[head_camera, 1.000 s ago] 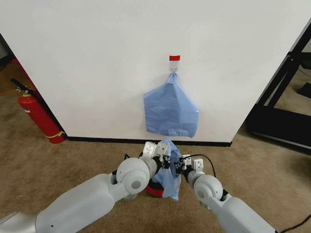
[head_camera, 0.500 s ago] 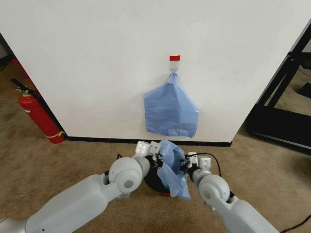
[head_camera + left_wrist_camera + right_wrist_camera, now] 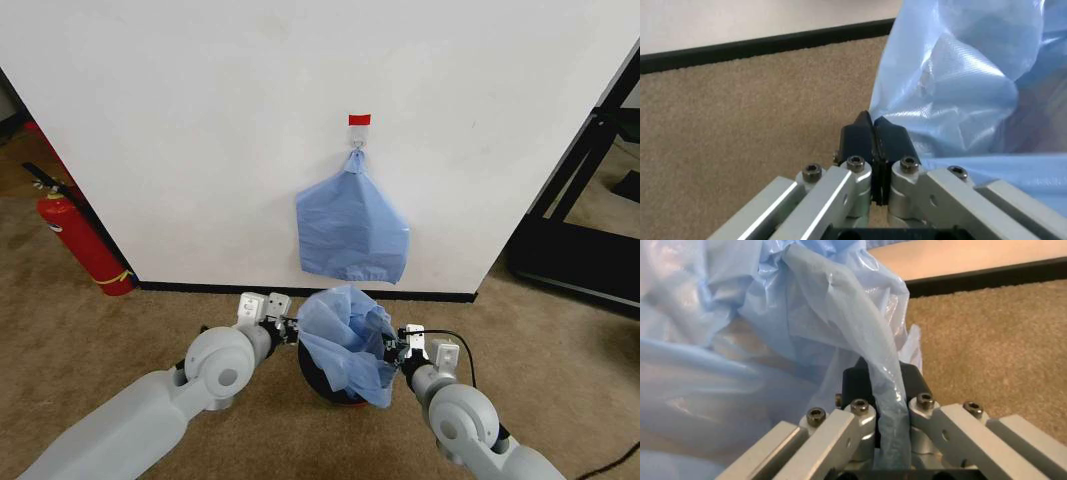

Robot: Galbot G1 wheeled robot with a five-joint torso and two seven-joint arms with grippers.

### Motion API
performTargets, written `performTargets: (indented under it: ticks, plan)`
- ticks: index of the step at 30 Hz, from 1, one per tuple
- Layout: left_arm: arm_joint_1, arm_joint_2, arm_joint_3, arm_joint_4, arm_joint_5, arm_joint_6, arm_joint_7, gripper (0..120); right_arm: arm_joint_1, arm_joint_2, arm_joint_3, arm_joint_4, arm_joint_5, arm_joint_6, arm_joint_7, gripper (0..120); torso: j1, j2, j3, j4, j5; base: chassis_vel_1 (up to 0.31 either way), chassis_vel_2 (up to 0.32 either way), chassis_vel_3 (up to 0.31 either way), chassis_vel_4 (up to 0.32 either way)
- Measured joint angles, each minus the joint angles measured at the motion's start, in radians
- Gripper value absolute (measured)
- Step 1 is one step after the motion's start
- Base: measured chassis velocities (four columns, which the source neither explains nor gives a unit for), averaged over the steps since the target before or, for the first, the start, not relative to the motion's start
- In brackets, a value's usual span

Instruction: Pick up the garbage bag from the wall and place it over the trash bin.

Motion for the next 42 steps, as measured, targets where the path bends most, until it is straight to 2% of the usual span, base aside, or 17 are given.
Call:
performTargets:
  ticks: [9, 12, 13, 16, 21, 22, 23, 25, 28, 29, 30, 35, 42]
  plan:
    - [0.059, 0.039, -0.035, -0.068, -0.013, 0.004, 0.011, 0, -0.049, 0.014, 0.041, 0.023, -0.018, 0.017, -0.007, 0, 0.0, 0.0, 0.0, 0.0, 0.0001, 0.0, 0.0, 0.0, 0.0]
    - [0.079, 0.047, -0.058, -0.114, -0.013, 0.016, 0.045, 10, -0.061, 0.017, 0.046, 0.027, -0.037, 0.024, -0.015, 0, 0.0, 0.0, 0.0, 0.0001, -0.0001, 0.0, 0.0, 0.0, 0.0]
    - [0.082, 0.054, -0.077, -0.142, -0.016, 0.02, 0.067, 16, -0.068, 0.018, 0.047, 0.028, -0.05, 0.029, -0.021, 0, 0.0, 0.0, 0.0, 0.0, 0.0, 0.0, 0.0, 0.0, 0.0]
    - [0.082, 0.062, -0.096, -0.165, -0.028, 0.026, 0.082, 21, -0.072, 0.018, 0.048, 0.028, -0.06, 0.032, -0.025, 0, 0.0, 0.0, 0.0, -0.0001, 0.0001, 0.0, 0.0, 0.0, 0.0]
    - [0.065, 0.134, -0.167, -0.251, -0.091, 0.047, 0.144, 44, -0.084, 0.021, 0.052, 0.027, -0.085, 0.042, -0.037, 0, 0.0, 0.0, 0.0, 0.0001, 0.0003, 0.0, 0.0, 0.0, 0.0]
    - [0.065, 0.134, -0.167, -0.251, -0.091, 0.047, 0.144, 44, -0.084, 0.021, 0.052, 0.027, -0.085, 0.042, -0.037, 0, 0.0, 0.0, 0.0, 0.0001, 0.0003, 0.0, 0.0, 0.0, 0.0]
    - [0.052, 0.152, -0.176, -0.26, -0.095, 0.041, 0.181, 51, -0.089, 0.022, 0.052, 0.026, -0.093, 0.048, -0.043, 0, 0.0, 0.0, 0.0, 0.0001, 0.0002, 0.0, 0.0, 0.0, 0.0]
    - [0.023, 0.157, -0.171, -0.246, -0.095, 0.015, 0.234, 56, -0.094, 0.023, 0.052, 0.026, -0.103, 0.058, -0.056, 0, 0.0, 0.0, 0.0, 0.0001, 0.0002, 0.0, 0.0, 0.0, 0.0]
    - [-0.02, 0.133, -0.153, -0.171, -0.106, -0.011, 0.311, 68, -0.082, 0.02, 0.033, 0.008, -0.119, 0.101, -0.098, 0, 0.0, 0.0, 0.0, -0.0001, 0.0, 0.0, 0.0, 0.0, 0.0]
    - [-0.057, 0.106, -0.133, -0.118, -0.12, -0.012, 0.333, 74, -0.076, 0.017, 0.023, -0.005, -0.13, 0.143, -0.132, 0, 0.0, 0.0, 0.0, 0.0004, 0.0002, 0.0, 0.0, 0.0, 0.0]
    - [-0.057, 0.106, -0.133, -0.118, -0.12, -0.012, 0.333, 74, -0.076, 0.017, 0.023, -0.005, -0.13, 0.143, -0.132, 0, 0.0, 0.0, 0.0, 0.0004, 0.0002, 0.0, 0.0, 0.0, 0.0]
    - [-0.199, 0.032, -0.035, 0.055, -0.178, 0.008, 0.359, 95, -0.088, 0.011, 0.029, -0.018, -0.142, 0.204, -0.184, 0, 0.0, 0.0, 0.0, -0.0005, 0.0001, 0.0, 0.0, 0.0, 0.0]
    - [-0.235, 0.022, -0.004, 0.116, -0.2, 0.044, 0.37, 100, -0.096, 0.008, 0.033, -0.011, -0.144, 0.2, -0.182, 0, 0.0, 0.0, 0.0, -0.0001, 0.0001, 0.0, 0.0, 0.0, 0.0]
